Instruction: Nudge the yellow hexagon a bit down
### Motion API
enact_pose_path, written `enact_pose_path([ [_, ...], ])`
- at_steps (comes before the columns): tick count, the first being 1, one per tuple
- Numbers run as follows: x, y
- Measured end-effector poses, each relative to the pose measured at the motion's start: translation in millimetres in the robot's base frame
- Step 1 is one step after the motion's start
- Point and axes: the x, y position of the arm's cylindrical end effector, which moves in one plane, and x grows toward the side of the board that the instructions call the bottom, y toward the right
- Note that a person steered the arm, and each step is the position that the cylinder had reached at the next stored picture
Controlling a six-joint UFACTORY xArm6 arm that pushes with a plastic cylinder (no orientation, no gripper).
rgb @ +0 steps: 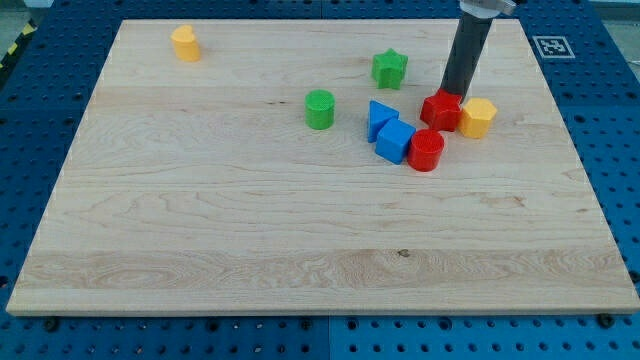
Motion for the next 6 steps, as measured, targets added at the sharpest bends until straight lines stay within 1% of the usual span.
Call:
enact_pose_path([
  [1,-24.1,10.4],
  [2,-25.8,23.7],
  [3,-9.1,42.5],
  [4,-6.1,46.3],
  [6,18.0,46.4],
])
